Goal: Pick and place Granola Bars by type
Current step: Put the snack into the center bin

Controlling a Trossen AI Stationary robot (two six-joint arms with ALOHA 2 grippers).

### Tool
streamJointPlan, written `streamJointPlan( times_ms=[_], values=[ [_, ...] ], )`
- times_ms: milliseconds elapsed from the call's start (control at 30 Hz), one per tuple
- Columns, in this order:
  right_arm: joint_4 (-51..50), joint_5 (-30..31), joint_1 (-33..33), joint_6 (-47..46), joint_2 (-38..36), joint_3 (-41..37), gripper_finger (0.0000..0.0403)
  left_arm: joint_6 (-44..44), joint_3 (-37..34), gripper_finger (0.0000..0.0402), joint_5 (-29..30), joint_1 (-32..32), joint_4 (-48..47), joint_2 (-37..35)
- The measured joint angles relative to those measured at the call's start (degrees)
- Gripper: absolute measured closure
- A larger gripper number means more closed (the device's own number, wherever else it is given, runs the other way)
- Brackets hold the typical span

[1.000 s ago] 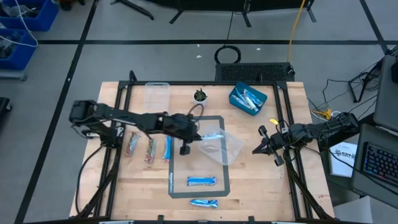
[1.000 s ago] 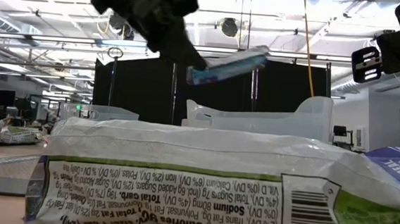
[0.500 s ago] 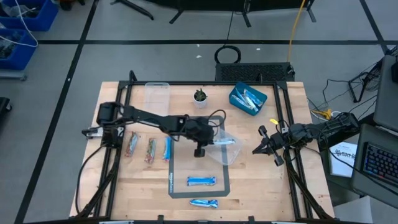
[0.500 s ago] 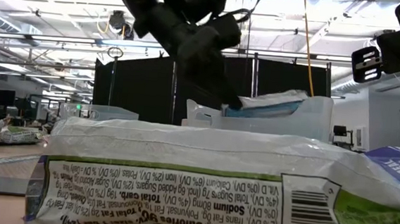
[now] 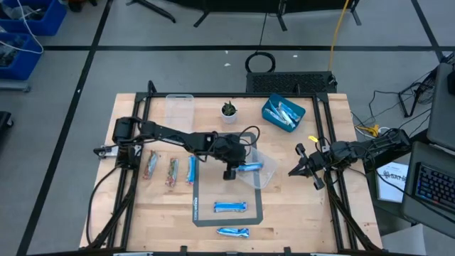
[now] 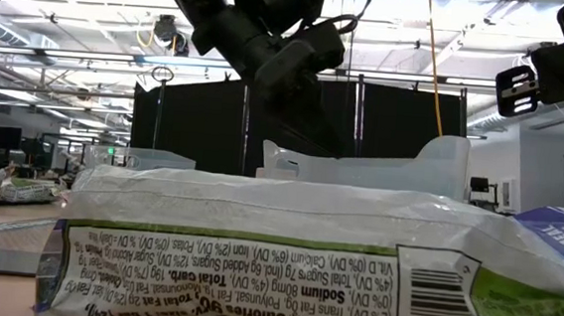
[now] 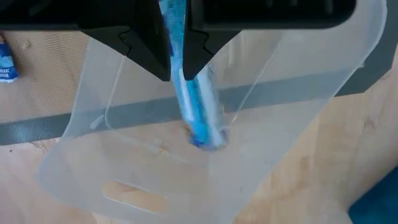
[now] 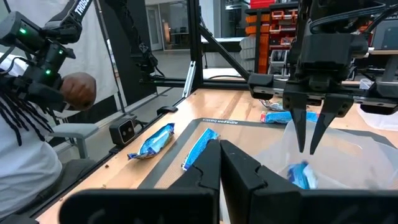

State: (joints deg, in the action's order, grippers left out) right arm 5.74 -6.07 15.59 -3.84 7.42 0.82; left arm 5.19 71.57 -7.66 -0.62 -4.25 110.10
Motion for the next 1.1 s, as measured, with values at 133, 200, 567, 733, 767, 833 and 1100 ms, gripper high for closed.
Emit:
streamJointPlan(
  times_ms=[133, 200, 567, 733, 767, 833, 1100],
  values=[
    [0.0, 0.0, 0.0, 0.0, 0.0, 0.0, 0.0403, -0.4, 0.0, 0.0352, 0.0, 0.0, 1.2, 0.0],
    [0.0, 0.0, 0.0, 0.0, 0.0, 0.0, 0.0403, -0.8, 0.0, 0.0351, 0.0, 0.0, 1.6, -0.2],
    [0.0, 0.0, 0.0, 0.0, 0.0, 0.0, 0.0403, -3.6, 0.0, 0.0351, -15.6, 0.6, -4.5, -8.4],
    [0.0, 0.0, 0.0, 0.0, 0.0, 0.0, 0.0403, -4.5, 0.0, 0.0350, -16.0, 3.1, -10.5, -12.5],
    [0.0, 0.0, 0.0, 0.0, 0.0, 0.0, 0.0403, -5.5, 0.0, 0.0350, -15.4, 4.0, -11.9, -13.1],
    [0.0, 0.0, 0.0, 0.0, 0.0, 0.0, 0.0403, -8.2, 0.0, 0.0350, -12.3, 6.0, -12.7, -13.5],
    [0.0, 0.0, 0.0, 0.0, 0.0, 0.0, 0.0403, -10.2, 0.0, 0.0350, 0.7, 15.7, -18.7, -12.2]
  ],
)
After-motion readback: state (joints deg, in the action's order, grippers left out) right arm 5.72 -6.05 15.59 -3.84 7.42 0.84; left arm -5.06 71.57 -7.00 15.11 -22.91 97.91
